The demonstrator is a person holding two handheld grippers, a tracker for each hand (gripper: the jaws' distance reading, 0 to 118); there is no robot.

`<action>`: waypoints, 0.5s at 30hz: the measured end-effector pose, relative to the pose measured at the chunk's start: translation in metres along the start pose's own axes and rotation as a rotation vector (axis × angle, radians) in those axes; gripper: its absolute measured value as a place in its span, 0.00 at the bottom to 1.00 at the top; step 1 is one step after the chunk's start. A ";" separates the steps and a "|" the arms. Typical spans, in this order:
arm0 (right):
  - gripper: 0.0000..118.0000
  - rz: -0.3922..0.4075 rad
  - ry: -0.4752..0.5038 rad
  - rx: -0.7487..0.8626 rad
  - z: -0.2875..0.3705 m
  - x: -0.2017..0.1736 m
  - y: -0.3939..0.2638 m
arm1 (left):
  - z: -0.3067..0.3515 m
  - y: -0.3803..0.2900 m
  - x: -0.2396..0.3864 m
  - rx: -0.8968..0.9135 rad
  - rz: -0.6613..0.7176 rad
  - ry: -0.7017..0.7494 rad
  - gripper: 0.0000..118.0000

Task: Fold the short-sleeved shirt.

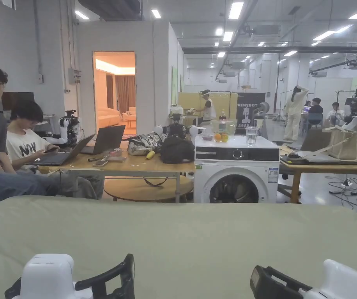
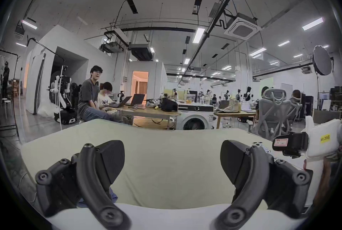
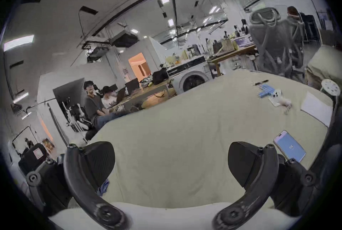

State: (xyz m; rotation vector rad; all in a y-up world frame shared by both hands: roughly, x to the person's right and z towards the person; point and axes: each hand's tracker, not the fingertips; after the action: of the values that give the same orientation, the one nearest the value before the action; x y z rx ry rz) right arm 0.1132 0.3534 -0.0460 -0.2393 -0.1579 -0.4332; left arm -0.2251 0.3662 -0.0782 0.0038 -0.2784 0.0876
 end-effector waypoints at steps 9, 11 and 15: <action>1.00 -0.056 0.002 -0.043 0.002 -0.005 0.007 | -0.002 -0.003 0.003 -0.027 -0.006 -0.024 0.89; 1.00 -0.084 -0.001 -0.060 0.002 -0.006 0.008 | -0.002 -0.003 0.003 -0.029 -0.009 -0.028 0.89; 1.00 -0.095 0.029 -0.071 0.002 -0.003 0.008 | -0.003 -0.004 0.004 -0.033 -0.001 -0.040 0.89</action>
State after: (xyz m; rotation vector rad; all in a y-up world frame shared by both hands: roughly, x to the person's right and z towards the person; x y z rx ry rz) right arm 0.1136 0.3619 -0.0464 -0.2960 -0.1254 -0.5369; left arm -0.2204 0.3629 -0.0799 -0.0272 -0.3202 0.0823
